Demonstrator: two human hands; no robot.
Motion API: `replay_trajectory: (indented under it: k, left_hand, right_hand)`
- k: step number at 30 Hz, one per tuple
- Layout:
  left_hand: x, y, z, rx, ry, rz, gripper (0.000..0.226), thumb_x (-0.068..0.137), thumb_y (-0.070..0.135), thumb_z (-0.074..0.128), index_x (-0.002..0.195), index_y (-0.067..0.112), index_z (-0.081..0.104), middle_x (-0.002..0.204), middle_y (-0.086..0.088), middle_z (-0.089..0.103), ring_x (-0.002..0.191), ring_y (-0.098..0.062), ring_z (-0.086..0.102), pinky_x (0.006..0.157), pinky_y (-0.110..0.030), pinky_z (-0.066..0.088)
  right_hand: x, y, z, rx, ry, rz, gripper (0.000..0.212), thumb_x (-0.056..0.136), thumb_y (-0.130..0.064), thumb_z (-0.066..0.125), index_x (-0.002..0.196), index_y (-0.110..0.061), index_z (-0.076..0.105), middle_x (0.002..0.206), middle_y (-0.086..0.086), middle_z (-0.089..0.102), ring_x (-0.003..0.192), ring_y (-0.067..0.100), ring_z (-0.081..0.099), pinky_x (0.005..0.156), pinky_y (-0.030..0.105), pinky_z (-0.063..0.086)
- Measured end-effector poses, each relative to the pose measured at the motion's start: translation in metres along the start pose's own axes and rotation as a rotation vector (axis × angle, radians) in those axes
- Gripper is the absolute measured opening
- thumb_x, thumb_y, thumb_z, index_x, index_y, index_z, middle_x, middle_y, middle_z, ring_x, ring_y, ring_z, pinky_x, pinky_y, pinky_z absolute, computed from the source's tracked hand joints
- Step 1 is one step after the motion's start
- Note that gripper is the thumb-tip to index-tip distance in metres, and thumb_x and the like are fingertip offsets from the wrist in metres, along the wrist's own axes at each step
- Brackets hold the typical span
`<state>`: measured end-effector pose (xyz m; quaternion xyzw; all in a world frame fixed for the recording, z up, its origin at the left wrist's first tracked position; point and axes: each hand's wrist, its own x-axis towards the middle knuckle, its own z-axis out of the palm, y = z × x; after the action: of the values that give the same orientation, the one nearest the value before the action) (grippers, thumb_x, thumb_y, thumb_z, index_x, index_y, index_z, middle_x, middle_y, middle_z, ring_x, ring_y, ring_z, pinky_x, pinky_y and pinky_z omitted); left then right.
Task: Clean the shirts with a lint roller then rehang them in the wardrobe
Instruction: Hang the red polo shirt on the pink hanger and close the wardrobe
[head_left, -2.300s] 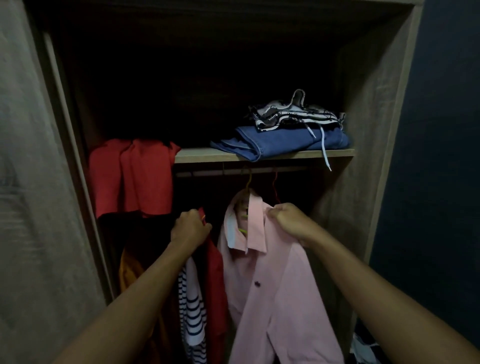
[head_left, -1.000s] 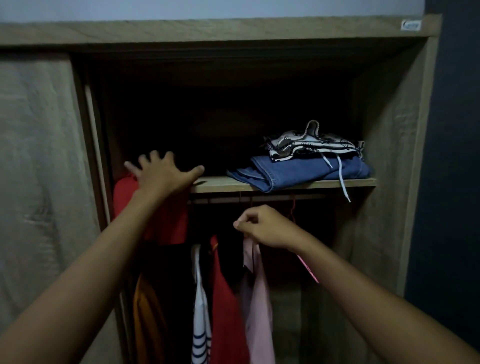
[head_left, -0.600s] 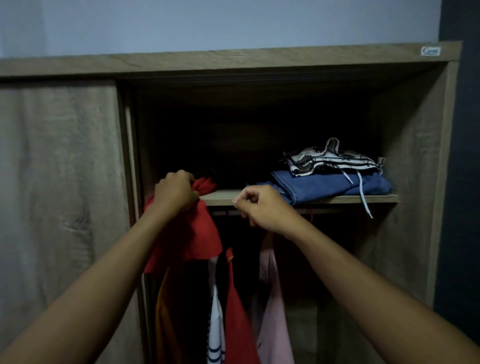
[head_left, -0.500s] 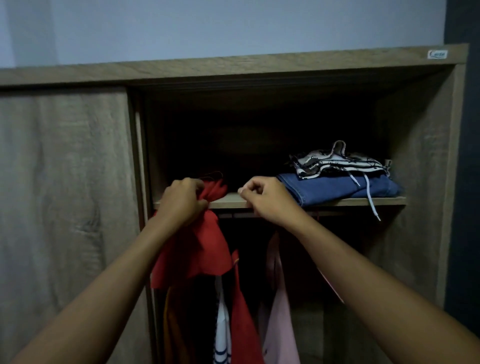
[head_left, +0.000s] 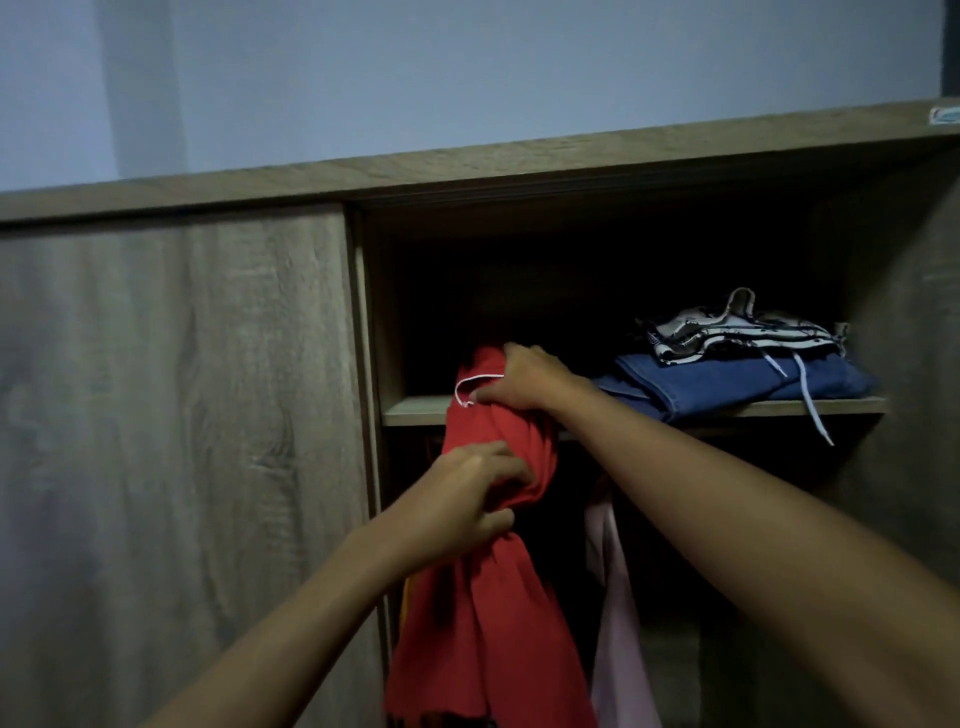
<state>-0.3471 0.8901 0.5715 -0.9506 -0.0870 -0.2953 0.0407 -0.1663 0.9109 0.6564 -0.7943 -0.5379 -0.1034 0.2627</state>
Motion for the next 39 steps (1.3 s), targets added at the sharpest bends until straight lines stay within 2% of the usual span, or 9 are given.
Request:
replay_trajectory:
  k: [4,9,14,17,22,25,30,34,39]
  left_hand:
    - [-0.014,-0.009,-0.006,-0.115,0.024,-0.101,0.026,0.078,0.033,0.077,0.101,0.022,0.07,0.093,0.007,0.066,0.082,-0.01,0.06,0.074,-0.026,0.046]
    - [-0.023,-0.022,-0.029,-0.53,0.405,-0.554,0.043,0.079,0.062,0.072,0.096,0.022,0.07,0.092,0.004,0.072,0.09,-0.014,0.07,0.078,-0.028,0.054]
    - [-0.013,-0.028,-0.046,-1.131,0.198,-0.878,0.063,0.081,0.079,0.048,0.111,0.027,0.066,0.119,-0.018,0.066,0.114,-0.038,0.064,0.095,-0.052,0.054]
    - [-0.003,-0.023,-0.035,-1.424,0.156,-0.771,0.067,0.079,0.062,0.069,0.128,0.017,0.063,0.118,-0.017,0.072,0.109,-0.035,0.07,0.097,-0.052,0.054]
    - [-0.001,-0.013,-0.012,-1.28,0.34,-0.651,0.03,0.082,0.007,0.077,0.11,0.011,0.072,0.107,-0.009,0.077,0.102,-0.027,0.073,0.096,-0.041,0.055]
    - [-0.007,-0.012,-0.006,-1.14,0.359,-0.57,0.034,0.079,0.006,0.08,0.111,0.015,0.071,0.108,-0.004,0.077,0.104,-0.021,0.072,0.102,-0.042,0.052]
    - [-0.012,0.005,-0.005,-0.706,0.346,-0.284,0.065,0.072,0.015,0.083,0.133,0.011,0.058,0.125,0.0,0.067,0.114,-0.011,0.064,0.101,-0.018,0.046]
    - [-0.011,0.035,-0.003,-0.535,0.349,-0.093,0.062,0.076,0.003,0.072,0.133,0.022,0.056,0.123,0.008,0.066,0.114,-0.007,0.064,0.095,-0.016,0.049]
    - [-0.016,0.057,-0.018,-0.7,0.212,-0.091,0.066,0.084,0.037,0.078,0.142,0.029,0.05,0.125,0.016,0.065,0.107,0.007,0.063,0.09,-0.014,0.049]
  right_hand:
    - [-0.007,-0.004,0.002,0.091,0.135,-0.017,0.051,0.077,-0.031,0.08,0.121,-0.009,0.065,0.124,0.018,0.063,0.111,0.037,0.063,0.089,0.036,0.053]
    - [-0.052,0.002,0.008,0.252,0.384,-0.18,0.035,0.07,-0.023,0.078,0.103,-0.013,0.074,0.102,0.013,0.072,0.098,0.034,0.066,0.084,0.039,0.054]
    - [-0.121,0.005,0.029,0.405,0.575,-0.481,0.037,0.069,-0.003,0.071,0.104,-0.013,0.071,0.107,0.002,0.068,0.099,0.017,0.065,0.093,0.028,0.051]
    - [-0.158,0.008,0.04,0.358,0.548,-0.658,0.037,0.072,0.002,0.069,0.107,-0.008,0.07,0.112,0.004,0.065,0.106,0.014,0.063,0.098,0.019,0.047]
    - [-0.186,0.022,0.034,0.408,0.187,-0.634,0.046,0.076,-0.01,0.077,0.121,-0.014,0.066,0.124,-0.003,0.062,0.117,0.007,0.06,0.104,0.028,0.046]
    - [-0.198,0.039,0.008,0.615,-0.024,-0.473,0.047,0.078,-0.017,0.083,0.122,-0.019,0.066,0.117,-0.005,0.069,0.113,0.01,0.065,0.101,0.028,0.05]
    - [-0.196,0.051,-0.018,0.971,0.279,-0.121,0.037,0.08,-0.048,0.075,0.108,-0.028,0.064,0.1,0.003,0.071,0.075,0.021,0.072,0.05,0.035,0.052]
    - [-0.197,0.042,-0.014,1.059,0.209,-0.026,0.051,0.08,-0.042,0.078,0.126,-0.029,0.058,0.113,-0.001,0.071,0.093,0.019,0.074,0.057,0.037,0.059]
    - [-0.193,0.047,-0.024,1.372,0.226,0.065,0.025,0.088,-0.005,0.066,0.112,-0.008,0.071,0.102,0.015,0.075,0.087,0.026,0.07,0.077,0.034,0.058]
